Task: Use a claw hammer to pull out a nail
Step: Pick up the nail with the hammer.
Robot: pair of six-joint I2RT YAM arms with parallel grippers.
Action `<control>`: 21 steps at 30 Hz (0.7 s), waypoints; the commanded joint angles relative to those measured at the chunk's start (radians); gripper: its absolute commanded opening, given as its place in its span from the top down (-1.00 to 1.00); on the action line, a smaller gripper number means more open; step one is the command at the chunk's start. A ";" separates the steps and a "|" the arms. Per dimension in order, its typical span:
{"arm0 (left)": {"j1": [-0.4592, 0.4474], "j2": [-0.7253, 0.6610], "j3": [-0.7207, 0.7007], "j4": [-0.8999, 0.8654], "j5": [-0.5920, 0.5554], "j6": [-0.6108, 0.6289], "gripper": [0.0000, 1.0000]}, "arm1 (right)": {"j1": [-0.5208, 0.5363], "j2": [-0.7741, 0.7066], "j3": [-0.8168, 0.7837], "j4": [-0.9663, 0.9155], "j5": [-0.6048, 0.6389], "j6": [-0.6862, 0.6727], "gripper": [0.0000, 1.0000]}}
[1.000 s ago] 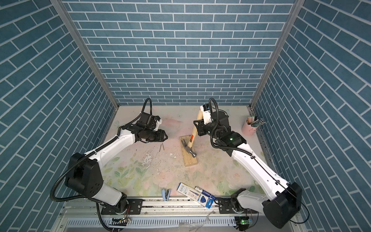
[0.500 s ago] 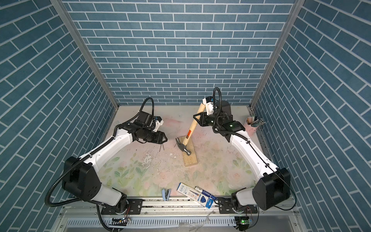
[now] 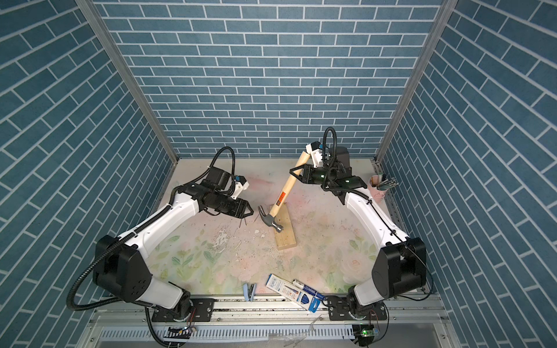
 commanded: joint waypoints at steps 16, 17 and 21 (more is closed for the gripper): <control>-0.030 -0.008 0.010 -0.035 0.034 0.063 -0.27 | -0.043 0.045 0.055 0.194 -0.226 0.227 1.00; -0.032 -0.005 0.011 -0.036 0.034 0.066 -0.26 | -0.045 0.044 0.054 0.193 -0.228 0.227 1.00; -0.045 0.002 0.015 -0.050 0.013 0.077 -0.15 | -0.056 0.038 0.052 0.196 -0.231 0.228 1.00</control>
